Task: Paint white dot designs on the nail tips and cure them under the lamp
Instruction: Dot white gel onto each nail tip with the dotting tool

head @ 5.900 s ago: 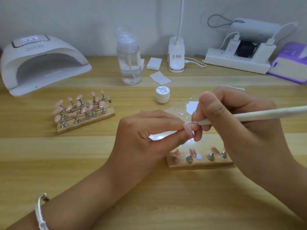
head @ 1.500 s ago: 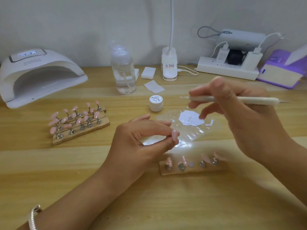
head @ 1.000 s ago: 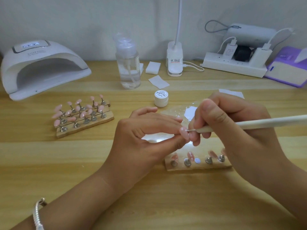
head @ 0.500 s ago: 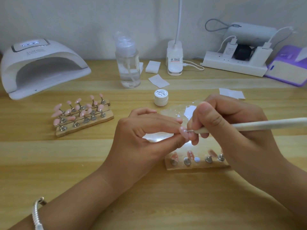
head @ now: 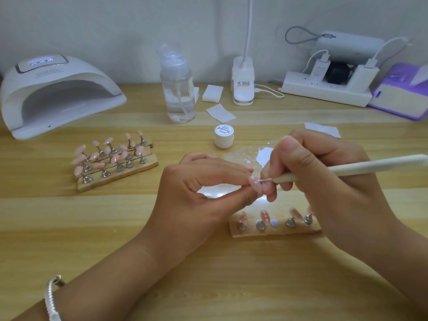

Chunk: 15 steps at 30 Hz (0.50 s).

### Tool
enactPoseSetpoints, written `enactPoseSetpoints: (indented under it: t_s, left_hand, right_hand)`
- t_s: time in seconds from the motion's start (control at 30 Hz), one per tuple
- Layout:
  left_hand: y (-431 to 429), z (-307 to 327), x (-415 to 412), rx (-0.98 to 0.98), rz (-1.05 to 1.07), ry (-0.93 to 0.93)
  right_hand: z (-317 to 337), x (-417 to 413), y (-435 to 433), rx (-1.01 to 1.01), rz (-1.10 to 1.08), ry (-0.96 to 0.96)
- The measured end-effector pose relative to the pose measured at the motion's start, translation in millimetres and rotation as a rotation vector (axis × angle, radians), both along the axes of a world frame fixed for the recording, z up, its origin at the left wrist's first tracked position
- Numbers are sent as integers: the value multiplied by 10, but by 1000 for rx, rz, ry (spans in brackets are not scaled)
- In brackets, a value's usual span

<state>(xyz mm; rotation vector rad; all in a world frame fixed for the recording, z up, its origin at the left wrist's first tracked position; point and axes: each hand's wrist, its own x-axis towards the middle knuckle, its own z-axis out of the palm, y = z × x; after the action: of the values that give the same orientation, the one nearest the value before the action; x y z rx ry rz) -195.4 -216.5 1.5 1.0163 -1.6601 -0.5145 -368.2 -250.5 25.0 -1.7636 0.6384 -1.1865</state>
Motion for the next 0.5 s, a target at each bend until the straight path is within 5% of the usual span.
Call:
enactPoseSetpoints:
  t_s: [0.27,0.5]
  left_hand:
    - [-29,-52,13,-8,43,5]
    - [-59,-88,25,170,117,76]
  right_hand:
    - [45,-33,-93,64,-9,-108]
    - [95,-200,-339,103,-250,100]
